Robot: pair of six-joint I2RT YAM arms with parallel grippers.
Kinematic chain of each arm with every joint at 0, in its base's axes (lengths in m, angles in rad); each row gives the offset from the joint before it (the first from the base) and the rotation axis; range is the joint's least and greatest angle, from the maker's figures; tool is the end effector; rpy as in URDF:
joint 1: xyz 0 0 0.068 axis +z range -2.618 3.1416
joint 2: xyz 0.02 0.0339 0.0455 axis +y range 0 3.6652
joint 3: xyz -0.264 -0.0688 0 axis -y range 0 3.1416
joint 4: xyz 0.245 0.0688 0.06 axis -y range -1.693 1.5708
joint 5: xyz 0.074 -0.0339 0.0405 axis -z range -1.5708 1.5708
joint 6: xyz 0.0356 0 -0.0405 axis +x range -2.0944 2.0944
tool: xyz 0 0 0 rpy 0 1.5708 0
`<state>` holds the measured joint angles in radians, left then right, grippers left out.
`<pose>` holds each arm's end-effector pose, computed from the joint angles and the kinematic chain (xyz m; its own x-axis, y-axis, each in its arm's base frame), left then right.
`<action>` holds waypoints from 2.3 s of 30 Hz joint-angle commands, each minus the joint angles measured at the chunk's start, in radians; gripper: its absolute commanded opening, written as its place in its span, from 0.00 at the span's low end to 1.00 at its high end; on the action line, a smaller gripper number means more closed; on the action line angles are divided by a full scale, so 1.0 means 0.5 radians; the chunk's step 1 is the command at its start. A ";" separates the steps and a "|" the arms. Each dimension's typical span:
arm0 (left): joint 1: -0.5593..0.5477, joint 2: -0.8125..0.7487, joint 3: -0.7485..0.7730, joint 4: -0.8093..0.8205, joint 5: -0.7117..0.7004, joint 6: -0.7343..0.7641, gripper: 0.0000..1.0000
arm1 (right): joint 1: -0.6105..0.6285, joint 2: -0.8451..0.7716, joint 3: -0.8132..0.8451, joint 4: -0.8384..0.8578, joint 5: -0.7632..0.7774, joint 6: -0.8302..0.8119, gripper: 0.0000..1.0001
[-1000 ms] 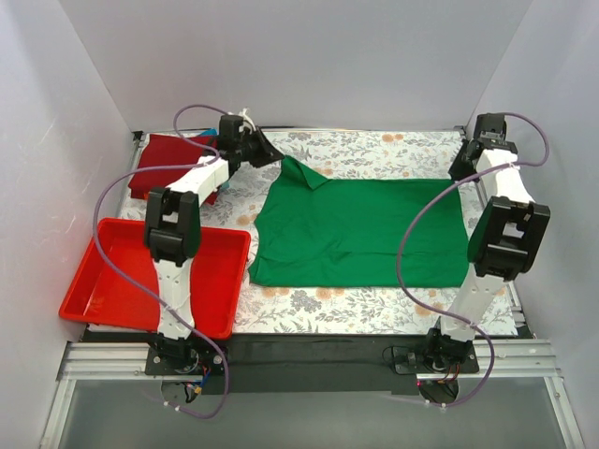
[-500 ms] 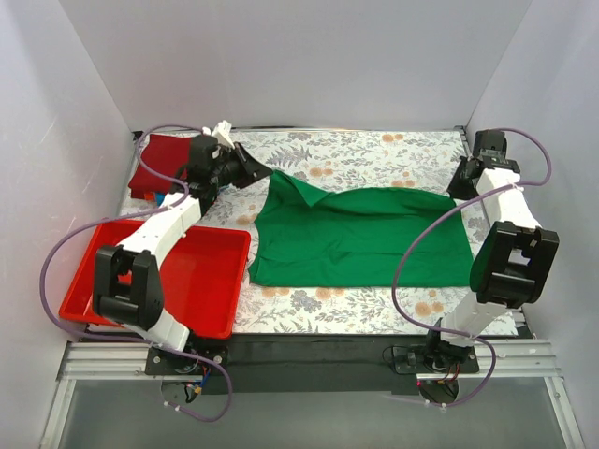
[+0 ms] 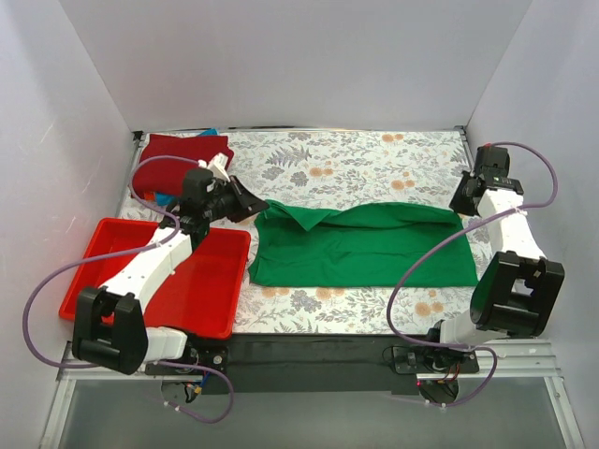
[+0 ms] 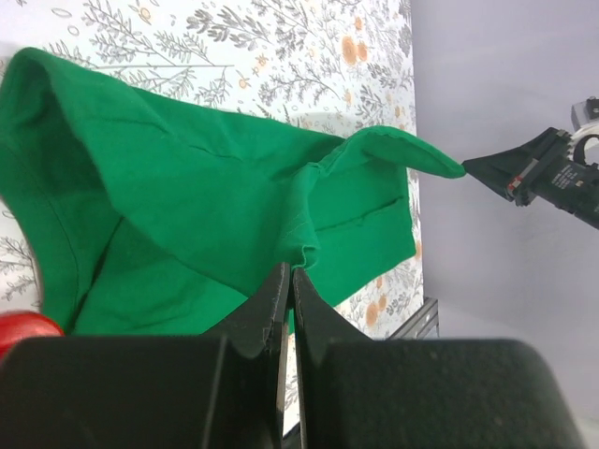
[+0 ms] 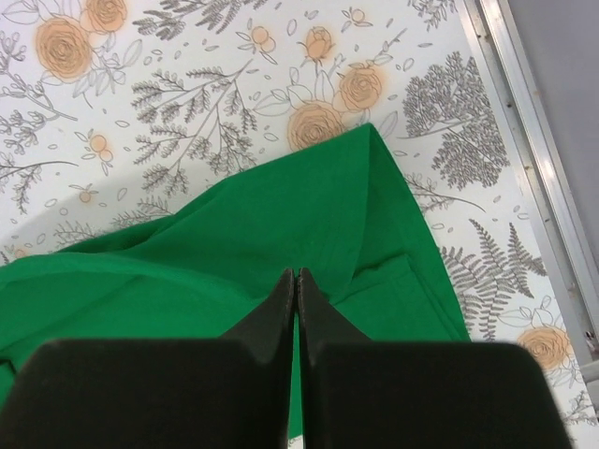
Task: Fold and stack the t-shirts
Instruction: Fold the tshirt
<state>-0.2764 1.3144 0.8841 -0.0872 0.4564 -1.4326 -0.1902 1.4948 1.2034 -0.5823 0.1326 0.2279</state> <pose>0.2774 -0.0950 0.2688 -0.6732 -0.7332 0.0962 -0.3869 0.2383 -0.8908 0.3153 -0.0655 0.2800 -0.6722 0.3575 -0.6483 0.4338 0.8998 0.0463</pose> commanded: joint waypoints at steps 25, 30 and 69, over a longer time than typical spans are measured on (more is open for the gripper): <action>-0.116 -0.355 -0.510 -0.068 0.023 -0.129 0.00 | -0.003 -0.143 -0.379 0.029 0.465 0.124 0.03; -0.116 -0.337 -0.498 -0.068 0.023 -0.132 0.00 | 0.012 -0.130 -0.370 -0.013 0.544 0.173 0.37; -0.113 0.264 -0.022 -0.043 -0.302 0.052 0.00 | 2.187 0.480 -0.044 0.634 -0.103 0.523 0.38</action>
<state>-0.3305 1.4647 0.8459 -0.1123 0.3237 -1.4273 0.8970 1.7206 1.1381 -0.2867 -0.0154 0.4953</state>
